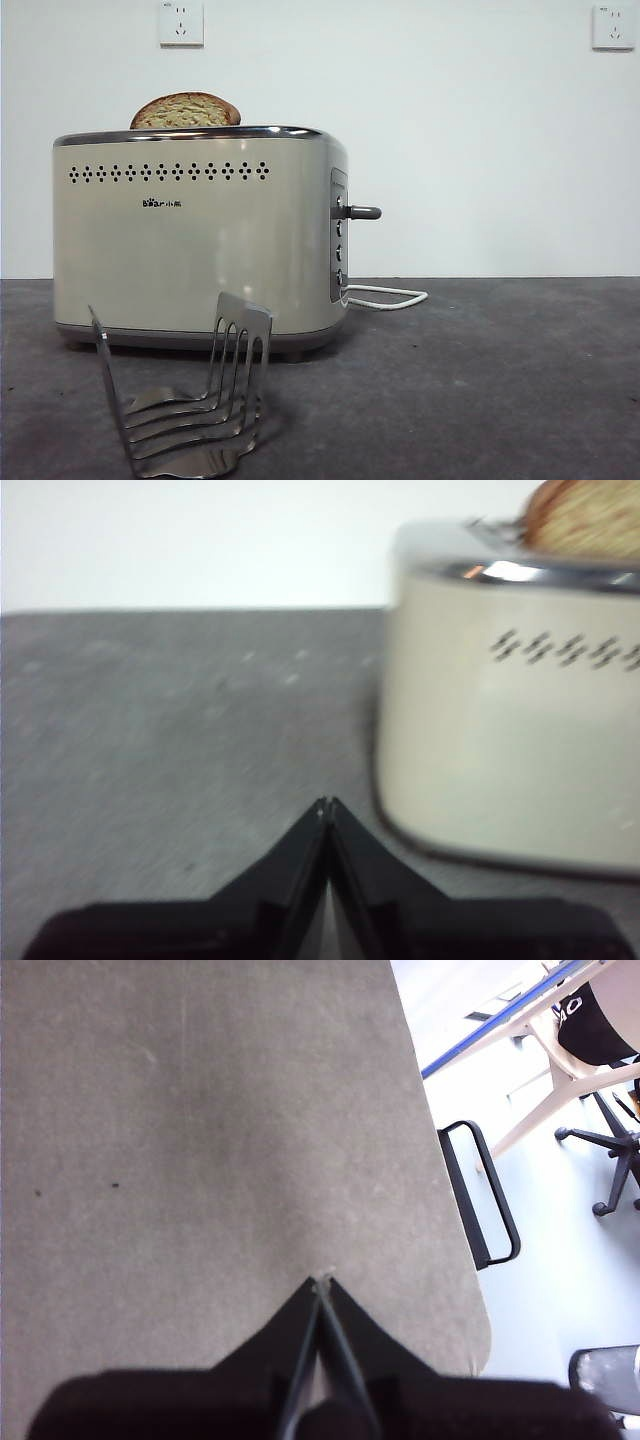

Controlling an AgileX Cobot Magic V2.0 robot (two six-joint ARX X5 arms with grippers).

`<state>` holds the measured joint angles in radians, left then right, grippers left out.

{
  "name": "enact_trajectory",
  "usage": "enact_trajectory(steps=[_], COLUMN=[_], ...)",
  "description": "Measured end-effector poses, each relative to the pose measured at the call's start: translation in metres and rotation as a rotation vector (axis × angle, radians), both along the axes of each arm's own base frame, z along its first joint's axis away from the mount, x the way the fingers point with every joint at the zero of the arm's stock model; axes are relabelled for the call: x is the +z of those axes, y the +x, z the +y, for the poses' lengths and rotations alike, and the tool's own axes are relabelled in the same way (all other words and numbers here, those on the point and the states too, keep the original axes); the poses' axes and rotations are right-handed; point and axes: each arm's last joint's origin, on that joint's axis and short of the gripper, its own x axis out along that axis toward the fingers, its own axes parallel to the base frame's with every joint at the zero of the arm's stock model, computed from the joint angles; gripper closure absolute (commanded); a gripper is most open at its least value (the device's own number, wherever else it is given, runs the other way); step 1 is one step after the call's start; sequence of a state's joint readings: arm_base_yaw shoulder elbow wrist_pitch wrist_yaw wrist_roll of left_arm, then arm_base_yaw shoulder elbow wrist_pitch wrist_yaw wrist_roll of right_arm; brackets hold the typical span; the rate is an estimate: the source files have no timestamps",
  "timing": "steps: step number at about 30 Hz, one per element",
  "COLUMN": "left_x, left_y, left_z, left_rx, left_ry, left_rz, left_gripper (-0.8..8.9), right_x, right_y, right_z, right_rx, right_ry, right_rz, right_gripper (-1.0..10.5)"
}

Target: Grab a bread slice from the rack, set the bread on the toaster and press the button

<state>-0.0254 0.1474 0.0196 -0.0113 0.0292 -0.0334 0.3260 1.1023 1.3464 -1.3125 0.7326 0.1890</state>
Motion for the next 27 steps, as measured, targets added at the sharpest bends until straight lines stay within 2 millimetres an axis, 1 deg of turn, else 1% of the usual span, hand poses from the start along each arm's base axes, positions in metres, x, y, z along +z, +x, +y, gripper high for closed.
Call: enact_trajectory(steps=[12, 15, 22, 27], left_x=[-0.0076, -0.0053, -0.0053, -0.0053], left_y=[-0.0084, -0.0097, -0.0097, -0.0097], left_z=[0.0083, 0.0082, 0.0077, 0.0032], left_rx=[0.082, 0.078, 0.071, 0.020], left_ry=[0.013, 0.034, 0.051, 0.050], left_rz=[0.060, 0.030, 0.029, 0.028], left_gripper=[8.17, 8.17, 8.17, 8.17], right_x=[0.0002, 0.0002, 0.0002, 0.0002], right_y=[0.0004, 0.0005, 0.0005, 0.0005], right_z=[0.0001, 0.0002, 0.0002, 0.0002], right_rx=[0.000, 0.000, 0.000, 0.000], right_ry=[0.002, 0.001, 0.002, 0.002], right_rz=[-0.005, -0.004, -0.005, -0.005], right_gripper=[9.5, 9.5, 9.5, 9.5])
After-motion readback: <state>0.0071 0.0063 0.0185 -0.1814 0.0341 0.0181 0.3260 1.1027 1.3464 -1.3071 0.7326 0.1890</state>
